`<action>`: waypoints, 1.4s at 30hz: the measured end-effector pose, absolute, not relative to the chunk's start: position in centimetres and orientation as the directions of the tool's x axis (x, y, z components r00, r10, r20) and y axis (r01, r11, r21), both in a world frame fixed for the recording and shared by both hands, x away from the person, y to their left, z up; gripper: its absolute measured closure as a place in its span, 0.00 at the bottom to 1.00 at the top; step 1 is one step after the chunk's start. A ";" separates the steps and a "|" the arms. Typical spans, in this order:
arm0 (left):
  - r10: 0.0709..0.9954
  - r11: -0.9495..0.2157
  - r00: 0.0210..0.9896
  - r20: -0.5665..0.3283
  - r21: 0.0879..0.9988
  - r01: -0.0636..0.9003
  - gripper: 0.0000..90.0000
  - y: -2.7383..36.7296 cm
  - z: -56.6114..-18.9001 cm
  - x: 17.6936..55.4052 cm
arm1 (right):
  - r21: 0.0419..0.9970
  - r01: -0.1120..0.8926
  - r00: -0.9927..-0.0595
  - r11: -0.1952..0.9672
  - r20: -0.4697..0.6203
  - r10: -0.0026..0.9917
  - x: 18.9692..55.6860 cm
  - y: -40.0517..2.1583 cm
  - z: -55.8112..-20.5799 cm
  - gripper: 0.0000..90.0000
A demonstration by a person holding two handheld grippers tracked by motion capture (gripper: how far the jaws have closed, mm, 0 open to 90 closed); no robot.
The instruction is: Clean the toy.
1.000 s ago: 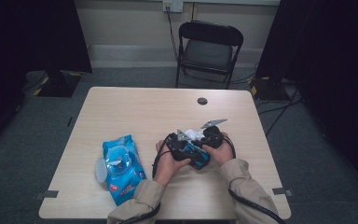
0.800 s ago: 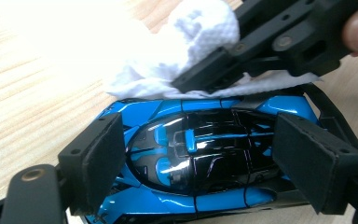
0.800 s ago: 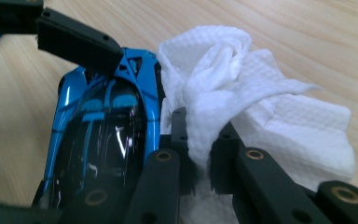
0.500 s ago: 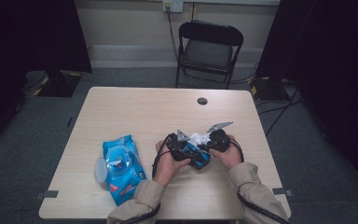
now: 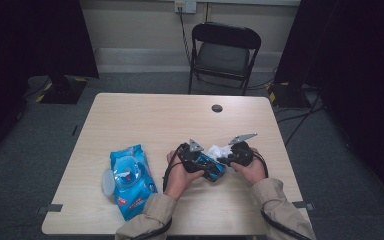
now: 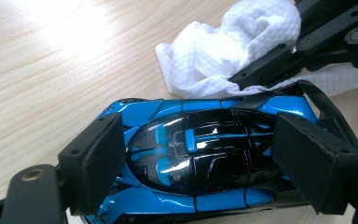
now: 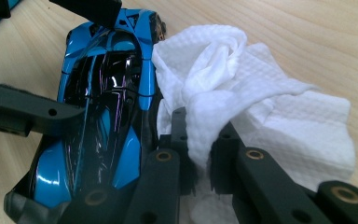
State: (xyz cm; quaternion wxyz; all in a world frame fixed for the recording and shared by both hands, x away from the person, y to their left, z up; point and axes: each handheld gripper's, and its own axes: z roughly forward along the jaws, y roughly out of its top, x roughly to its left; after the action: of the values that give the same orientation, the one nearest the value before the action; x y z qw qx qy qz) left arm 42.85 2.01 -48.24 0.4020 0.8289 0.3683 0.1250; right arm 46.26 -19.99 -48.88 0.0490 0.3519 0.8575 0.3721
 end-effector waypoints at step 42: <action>0.711 -0.405 0.698 -0.089 0.759 0.510 0.19 2.0 -48.2 42.8 | 0.745 0.555 -0.691 0.369 0.166 0.704 48.3 -19.5 -46.9 0.92</action>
State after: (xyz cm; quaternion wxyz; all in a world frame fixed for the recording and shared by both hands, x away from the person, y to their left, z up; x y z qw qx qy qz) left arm 42.85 2.00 -48.25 0.4023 0.8288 0.3682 0.1248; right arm 48.30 -19.53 -46.86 0.0905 0.3827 0.8225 0.4108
